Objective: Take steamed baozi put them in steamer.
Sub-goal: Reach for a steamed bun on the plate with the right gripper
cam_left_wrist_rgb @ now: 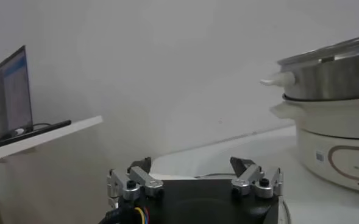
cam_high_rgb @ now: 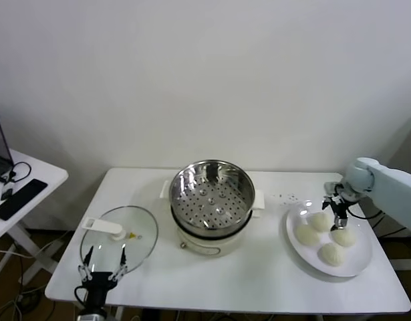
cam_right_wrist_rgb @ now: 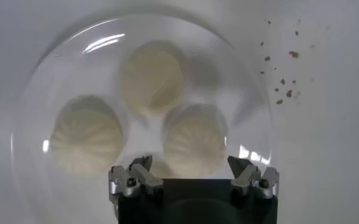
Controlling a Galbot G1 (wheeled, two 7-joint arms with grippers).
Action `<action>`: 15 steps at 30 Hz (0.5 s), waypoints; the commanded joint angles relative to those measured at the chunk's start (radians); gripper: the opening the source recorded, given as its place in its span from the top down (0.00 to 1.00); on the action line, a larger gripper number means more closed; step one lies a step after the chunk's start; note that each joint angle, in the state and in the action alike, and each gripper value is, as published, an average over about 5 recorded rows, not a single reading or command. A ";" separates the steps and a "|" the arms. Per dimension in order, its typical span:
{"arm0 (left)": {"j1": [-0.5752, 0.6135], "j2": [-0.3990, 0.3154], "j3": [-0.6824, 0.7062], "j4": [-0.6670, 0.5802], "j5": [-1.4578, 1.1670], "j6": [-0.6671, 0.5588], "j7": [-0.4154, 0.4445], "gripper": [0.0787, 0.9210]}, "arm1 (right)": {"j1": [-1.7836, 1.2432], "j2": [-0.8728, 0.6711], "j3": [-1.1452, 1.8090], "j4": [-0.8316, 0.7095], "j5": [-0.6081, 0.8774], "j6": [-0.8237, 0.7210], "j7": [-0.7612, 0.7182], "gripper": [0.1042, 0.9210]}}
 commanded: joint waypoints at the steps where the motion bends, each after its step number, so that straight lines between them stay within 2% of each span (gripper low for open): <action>1: 0.000 0.001 0.002 0.002 0.003 0.000 0.000 0.12 | -0.059 0.009 0.066 -0.027 -0.015 0.001 0.015 0.12; 15: -0.005 0.003 0.001 0.011 0.006 -0.002 0.000 0.12 | -0.066 0.018 0.084 -0.044 -0.026 0.002 0.017 0.13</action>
